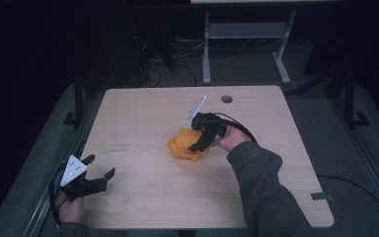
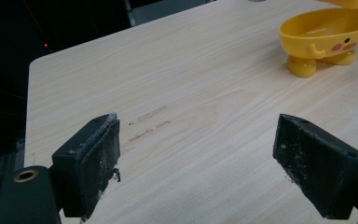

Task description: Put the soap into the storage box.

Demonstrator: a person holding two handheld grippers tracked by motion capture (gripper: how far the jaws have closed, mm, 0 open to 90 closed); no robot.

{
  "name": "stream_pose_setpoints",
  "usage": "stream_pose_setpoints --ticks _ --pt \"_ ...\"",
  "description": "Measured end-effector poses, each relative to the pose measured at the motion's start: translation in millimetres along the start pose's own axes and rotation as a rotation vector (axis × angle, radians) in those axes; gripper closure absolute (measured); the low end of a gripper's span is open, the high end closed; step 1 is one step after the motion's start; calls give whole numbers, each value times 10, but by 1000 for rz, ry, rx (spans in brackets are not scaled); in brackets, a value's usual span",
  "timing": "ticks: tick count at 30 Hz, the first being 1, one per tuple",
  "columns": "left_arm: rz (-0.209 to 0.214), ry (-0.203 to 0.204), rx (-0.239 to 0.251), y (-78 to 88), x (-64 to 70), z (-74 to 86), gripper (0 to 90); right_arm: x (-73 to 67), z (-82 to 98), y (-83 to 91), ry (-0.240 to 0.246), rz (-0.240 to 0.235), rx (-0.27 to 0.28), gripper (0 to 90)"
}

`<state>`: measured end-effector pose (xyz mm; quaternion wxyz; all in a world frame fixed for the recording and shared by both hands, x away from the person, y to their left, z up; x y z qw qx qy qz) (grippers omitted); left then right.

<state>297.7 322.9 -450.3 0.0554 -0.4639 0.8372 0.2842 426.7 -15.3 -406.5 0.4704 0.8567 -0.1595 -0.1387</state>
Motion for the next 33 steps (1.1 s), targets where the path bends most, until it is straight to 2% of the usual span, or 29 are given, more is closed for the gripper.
stream_pose_setpoints --ticks 9,20,25,33 --pt "-3 3 5 1 -5 0 139 -34 -145 -68 15 -14 0 204" --pt "-2 2 6 1 -4 -1 139 13 -159 -162 0 -9 -5 204" --pt "-4 7 3 6 -8 3 139 18 -166 -271 -1 -14 -23 204" --pt "-5 5 4 9 -12 4 139 33 -165 -341 -4 -18 -36 204"
Point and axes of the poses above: each handheld gripper's, and its own axes: y roughly backward along the jaws, z roughly out of its underside, x roughly to its right, the point moved 5 cm from there along -y, roughly forward along the jaws, and after that the axes turned 15 degrees about -y, right-handed, at the moved point
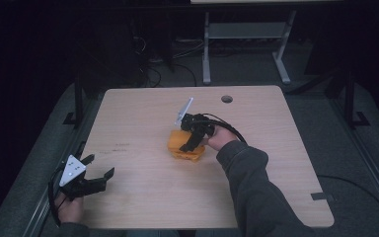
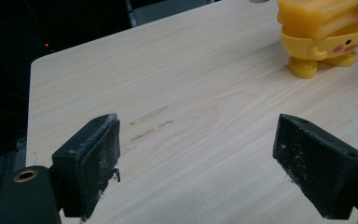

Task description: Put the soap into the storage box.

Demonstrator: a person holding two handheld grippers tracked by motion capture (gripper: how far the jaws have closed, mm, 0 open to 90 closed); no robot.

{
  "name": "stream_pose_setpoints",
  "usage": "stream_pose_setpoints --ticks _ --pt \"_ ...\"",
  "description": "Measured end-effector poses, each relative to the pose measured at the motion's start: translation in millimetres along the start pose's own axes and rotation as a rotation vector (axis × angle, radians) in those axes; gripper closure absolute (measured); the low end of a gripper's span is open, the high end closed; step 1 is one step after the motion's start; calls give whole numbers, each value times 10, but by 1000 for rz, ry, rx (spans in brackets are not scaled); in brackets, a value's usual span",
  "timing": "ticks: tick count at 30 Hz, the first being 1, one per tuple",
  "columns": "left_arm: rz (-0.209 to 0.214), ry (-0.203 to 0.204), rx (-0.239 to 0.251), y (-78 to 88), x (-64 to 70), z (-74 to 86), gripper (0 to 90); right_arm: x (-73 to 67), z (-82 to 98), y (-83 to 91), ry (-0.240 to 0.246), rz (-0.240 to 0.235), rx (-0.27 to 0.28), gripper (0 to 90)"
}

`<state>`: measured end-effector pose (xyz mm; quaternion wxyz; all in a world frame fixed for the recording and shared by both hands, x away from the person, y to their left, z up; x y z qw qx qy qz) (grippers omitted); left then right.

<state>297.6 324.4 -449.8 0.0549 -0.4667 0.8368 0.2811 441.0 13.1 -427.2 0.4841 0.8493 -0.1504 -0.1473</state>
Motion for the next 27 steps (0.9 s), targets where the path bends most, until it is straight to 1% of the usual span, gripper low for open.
stream_pose_setpoints --ticks 2,7,14,23,27 --pt "1 1 0 -1 -2 1 139 6 -1 -14 7 2 2 203" --pt "0 2 1 1 -3 1 139 -1 8 -30 -4 -4 10 204" --pt "0 0 1 2 -5 2 139 -2 56 -59 -10 1 -2 203" --pt "-2 0 1 3 -6 2 139 13 65 -55 30 -2 -4 203" --pt "-1 1 0 2 -7 3 139 18 69 -54 34 -4 -2 202"
Point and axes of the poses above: each handheld gripper's, and its own axes: y roughly backward along the jaws, z roughly out of its underside, x roughly to its right, the point moved 5 cm from there along -y, roughly forward along the jaws, and after that the axes turned 15 degrees about -y, right-handed, at the moved point
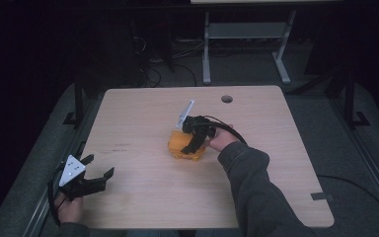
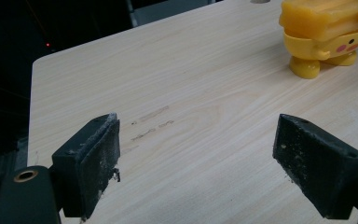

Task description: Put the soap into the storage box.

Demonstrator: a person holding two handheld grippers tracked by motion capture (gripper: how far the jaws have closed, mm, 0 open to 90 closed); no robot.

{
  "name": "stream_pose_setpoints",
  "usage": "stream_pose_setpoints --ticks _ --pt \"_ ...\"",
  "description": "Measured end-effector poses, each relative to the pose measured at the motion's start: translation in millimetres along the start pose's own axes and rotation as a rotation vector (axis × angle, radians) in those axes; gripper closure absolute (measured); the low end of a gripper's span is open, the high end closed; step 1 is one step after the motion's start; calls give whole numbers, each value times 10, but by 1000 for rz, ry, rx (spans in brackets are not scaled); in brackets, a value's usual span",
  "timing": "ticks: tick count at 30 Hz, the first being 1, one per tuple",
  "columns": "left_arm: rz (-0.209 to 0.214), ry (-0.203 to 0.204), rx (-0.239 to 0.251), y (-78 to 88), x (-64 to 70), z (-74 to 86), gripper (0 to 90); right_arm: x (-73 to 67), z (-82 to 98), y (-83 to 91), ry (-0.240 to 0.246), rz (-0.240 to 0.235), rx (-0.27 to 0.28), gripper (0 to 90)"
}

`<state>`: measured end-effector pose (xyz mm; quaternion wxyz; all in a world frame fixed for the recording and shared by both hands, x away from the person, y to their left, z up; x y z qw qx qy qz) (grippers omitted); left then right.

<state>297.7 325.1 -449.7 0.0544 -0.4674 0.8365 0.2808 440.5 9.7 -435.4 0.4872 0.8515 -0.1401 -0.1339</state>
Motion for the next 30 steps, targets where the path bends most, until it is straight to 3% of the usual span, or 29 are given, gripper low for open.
stream_pose_setpoints --ticks 10,30 --pt "1 0 0 0 2 -2 139 -7 2 7 -29 -5 1 189" --pt "7 1 -5 1 8 -1 139 -13 115 187 -73 1 25 177"
Point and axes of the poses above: each handheld gripper's, and its own axes: y roughly backward along the jaws, z roughly out of its underside, x roughly to its right, the point moved 5 cm from there along -y, roughly forward along the jaws, and after that the axes turned 15 degrees about -y, right-handed, at the moved point
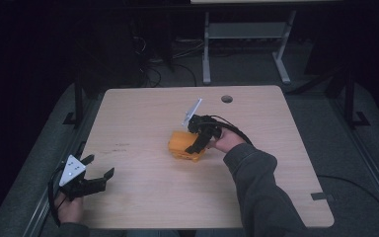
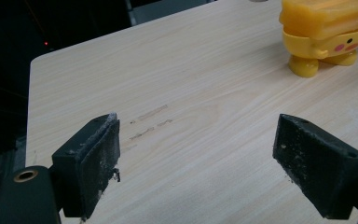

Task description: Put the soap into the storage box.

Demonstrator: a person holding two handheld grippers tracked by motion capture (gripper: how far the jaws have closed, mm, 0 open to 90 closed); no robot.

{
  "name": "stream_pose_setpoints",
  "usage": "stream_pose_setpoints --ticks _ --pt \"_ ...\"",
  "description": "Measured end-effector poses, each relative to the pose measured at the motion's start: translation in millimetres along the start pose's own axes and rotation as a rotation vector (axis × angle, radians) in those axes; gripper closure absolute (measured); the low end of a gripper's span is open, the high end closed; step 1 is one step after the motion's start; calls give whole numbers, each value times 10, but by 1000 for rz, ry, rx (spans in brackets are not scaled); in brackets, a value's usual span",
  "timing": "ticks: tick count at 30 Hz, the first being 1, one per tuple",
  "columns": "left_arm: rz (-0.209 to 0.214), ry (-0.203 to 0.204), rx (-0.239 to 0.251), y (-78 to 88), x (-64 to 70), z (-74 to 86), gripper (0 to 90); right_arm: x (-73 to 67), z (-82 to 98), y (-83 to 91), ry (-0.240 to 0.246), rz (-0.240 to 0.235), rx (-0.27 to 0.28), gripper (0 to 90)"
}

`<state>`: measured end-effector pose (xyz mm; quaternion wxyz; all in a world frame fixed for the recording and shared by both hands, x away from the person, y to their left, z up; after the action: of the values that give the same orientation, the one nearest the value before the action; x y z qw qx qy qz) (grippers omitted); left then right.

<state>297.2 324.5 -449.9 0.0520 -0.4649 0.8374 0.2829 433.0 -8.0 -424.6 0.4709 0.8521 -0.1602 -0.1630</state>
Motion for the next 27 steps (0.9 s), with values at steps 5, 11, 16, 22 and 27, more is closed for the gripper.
stream_pose_setpoints --ticks 5,11,16,22,27 --pt "0 -1 -2 -2 2 0 139 14 40 66 -9 -2 19 180" --pt "-1 -1 -2 -4 5 1 139 30 106 139 -24 -4 41 186" --pt "1 -5 -2 -5 5 0 139 42 158 184 -38 5 50 189" --pt "2 -6 -5 -6 5 2 139 56 204 251 -49 5 67 193" --pt "2 -6 -5 -5 7 2 139 59 241 300 -57 12 78 194"
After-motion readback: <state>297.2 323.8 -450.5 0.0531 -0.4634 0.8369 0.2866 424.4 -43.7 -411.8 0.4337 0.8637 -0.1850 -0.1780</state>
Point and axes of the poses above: each handheld gripper's, and its own axes: y roughly backward along the jaws, z roughly out of its underside, x roughly to its right, the point moved 5 cm from there along -y, roughly forward along the jaws, and after that the axes turned 15 degrees about -y, right-handed, at the moved point
